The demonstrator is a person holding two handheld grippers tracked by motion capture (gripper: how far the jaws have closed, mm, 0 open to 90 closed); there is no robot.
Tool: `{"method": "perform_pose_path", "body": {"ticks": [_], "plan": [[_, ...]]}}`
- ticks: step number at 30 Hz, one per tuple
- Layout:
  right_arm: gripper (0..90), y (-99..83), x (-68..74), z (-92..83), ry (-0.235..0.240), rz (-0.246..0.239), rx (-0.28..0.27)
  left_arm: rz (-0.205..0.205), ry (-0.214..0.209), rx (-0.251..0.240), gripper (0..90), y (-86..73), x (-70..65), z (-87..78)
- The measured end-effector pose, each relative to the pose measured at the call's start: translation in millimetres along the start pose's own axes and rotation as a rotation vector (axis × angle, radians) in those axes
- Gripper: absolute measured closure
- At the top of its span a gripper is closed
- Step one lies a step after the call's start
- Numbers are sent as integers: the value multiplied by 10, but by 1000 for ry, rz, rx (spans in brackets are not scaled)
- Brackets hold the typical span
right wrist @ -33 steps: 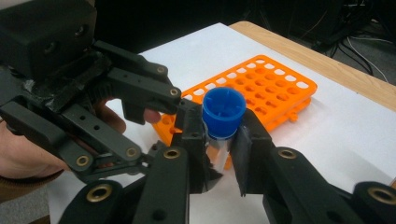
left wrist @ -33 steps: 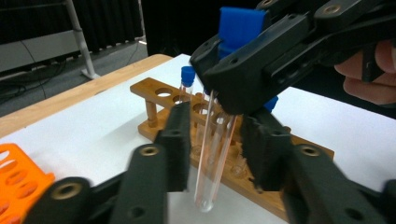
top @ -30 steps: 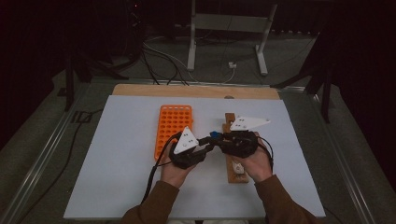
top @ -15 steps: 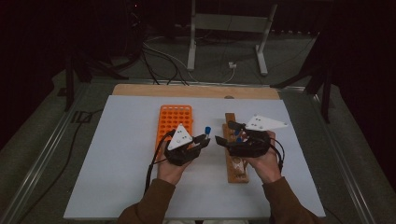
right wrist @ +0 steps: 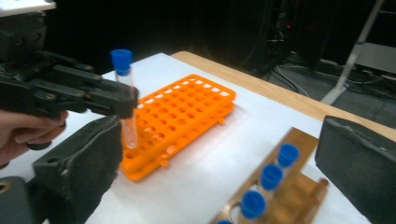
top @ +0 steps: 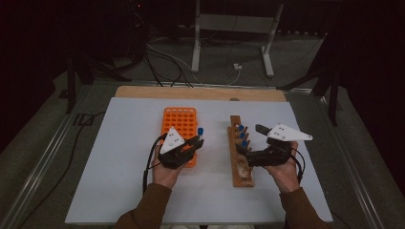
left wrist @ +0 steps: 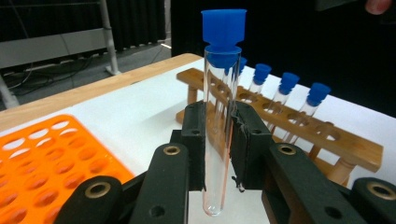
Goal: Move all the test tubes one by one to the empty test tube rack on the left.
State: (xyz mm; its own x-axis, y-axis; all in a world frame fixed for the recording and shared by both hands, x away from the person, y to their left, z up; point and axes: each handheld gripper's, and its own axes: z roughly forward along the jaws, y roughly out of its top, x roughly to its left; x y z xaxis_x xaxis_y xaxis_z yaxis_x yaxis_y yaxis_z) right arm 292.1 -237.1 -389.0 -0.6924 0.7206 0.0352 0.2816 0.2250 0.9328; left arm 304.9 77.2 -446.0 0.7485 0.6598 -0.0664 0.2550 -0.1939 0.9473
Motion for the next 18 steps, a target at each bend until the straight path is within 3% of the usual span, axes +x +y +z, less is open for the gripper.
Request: {"method": "perform_pose_path", "body": {"ticks": [6,18], "plan": [[0,-99,-62,-87,-26,10,-1,-11,30,8,781,-112,45,-24],[0,-259,-154,-176,-32,55,1,-48,54,32,780,-327,103,-7]]}}
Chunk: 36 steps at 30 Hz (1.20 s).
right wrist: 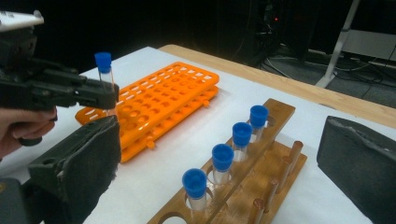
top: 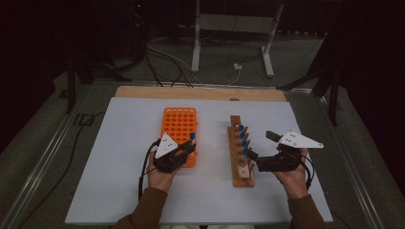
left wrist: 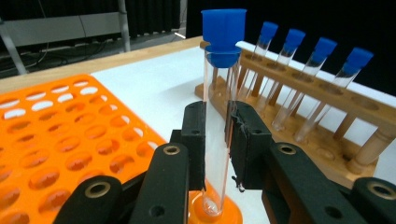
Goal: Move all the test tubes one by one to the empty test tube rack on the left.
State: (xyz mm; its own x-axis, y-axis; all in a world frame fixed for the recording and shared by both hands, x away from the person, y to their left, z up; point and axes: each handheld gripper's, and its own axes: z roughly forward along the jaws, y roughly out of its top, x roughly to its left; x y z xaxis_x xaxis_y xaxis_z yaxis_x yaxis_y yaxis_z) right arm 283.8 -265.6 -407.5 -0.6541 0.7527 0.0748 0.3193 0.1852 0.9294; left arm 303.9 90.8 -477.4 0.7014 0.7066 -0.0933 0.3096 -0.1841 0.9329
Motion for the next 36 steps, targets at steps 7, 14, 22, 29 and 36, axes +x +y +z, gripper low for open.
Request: {"method": "perform_pose_path", "body": {"ticks": [7,14,22,29,36], "plan": [[1,-51,-7,14,8,4,6,22,23,50,780,-114,2,37],[1,-54,-12,9,10,8,3,65,44,108,783,-162,-40,80],[1,-65,-10,24,14,7,9,111,48,146,783,-186,-68,92],[1,-76,-4,33,13,10,14,128,48,160,783,-228,-81,98],[1,-78,8,42,9,1,19,112,73,167,745,-242,-61,81]]}}
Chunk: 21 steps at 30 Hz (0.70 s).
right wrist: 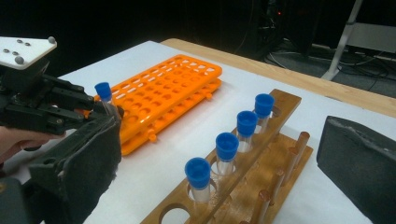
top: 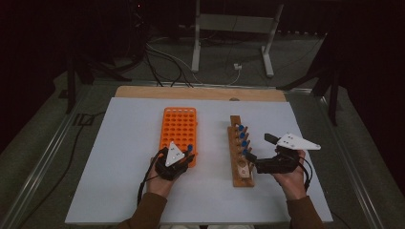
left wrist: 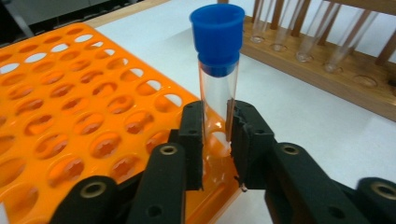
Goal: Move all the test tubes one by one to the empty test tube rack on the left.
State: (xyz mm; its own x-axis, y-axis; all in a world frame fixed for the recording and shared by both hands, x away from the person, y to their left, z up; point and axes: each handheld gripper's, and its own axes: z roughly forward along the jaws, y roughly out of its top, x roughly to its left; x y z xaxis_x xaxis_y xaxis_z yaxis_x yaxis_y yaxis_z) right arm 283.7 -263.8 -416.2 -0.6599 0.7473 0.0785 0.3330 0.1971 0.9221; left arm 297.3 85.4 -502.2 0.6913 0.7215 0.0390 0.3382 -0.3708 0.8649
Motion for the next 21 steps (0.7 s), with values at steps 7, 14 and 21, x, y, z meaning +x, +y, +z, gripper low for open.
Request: {"method": "perform_pose_path", "body": {"ticks": [7,14,21], "plan": [[1,-20,0,43,-5,-1,13,-91,-9,-30,468,8,117,-118],[2,-61,-19,75,-6,4,31,-163,-2,-95,203,64,227,-337],[58,-130,-32,134,13,3,72,-190,49,-118,19,112,324,-548]]}}
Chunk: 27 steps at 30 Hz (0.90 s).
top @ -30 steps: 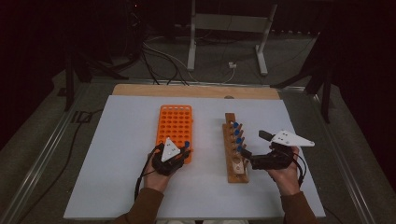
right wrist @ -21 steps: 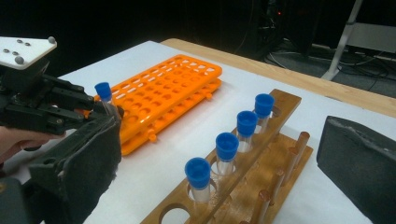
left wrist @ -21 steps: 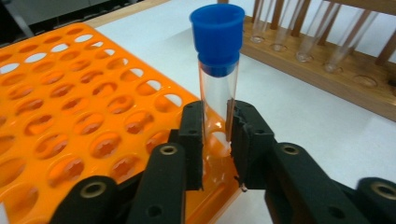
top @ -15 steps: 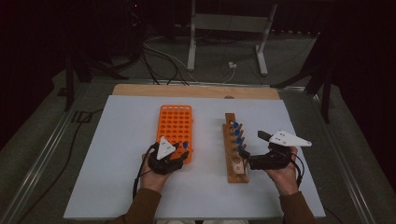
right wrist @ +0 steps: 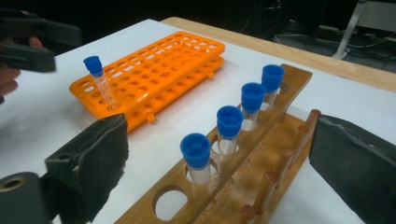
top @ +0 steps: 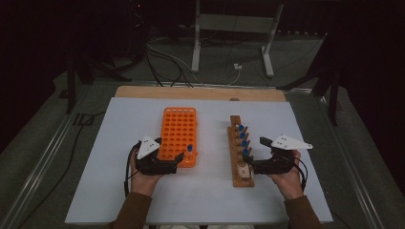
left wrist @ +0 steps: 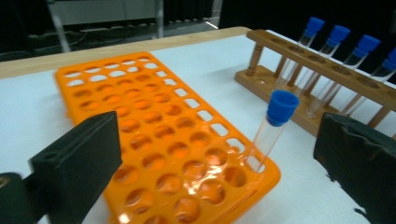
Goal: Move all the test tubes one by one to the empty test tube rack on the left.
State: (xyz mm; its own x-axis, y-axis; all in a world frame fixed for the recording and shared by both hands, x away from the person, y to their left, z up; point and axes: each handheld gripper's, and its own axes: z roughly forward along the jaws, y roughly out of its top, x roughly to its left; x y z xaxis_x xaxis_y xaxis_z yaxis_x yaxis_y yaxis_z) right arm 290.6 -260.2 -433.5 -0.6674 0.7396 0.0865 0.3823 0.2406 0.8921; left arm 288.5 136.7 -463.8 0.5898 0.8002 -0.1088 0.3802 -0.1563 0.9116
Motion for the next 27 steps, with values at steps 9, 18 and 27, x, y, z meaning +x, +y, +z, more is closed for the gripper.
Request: {"method": "perform_pose_path", "body": {"ticks": [9,18,27], "plan": [[164,-115,-14,71,9,8,46,-17,65,-49,12,-53,102,-133],[507,-179,59,159,31,-47,90,-33,66,-63,12,-52,105,-180],[735,-211,122,242,-4,-78,77,-37,87,-81,12,-47,104,-194]]}}
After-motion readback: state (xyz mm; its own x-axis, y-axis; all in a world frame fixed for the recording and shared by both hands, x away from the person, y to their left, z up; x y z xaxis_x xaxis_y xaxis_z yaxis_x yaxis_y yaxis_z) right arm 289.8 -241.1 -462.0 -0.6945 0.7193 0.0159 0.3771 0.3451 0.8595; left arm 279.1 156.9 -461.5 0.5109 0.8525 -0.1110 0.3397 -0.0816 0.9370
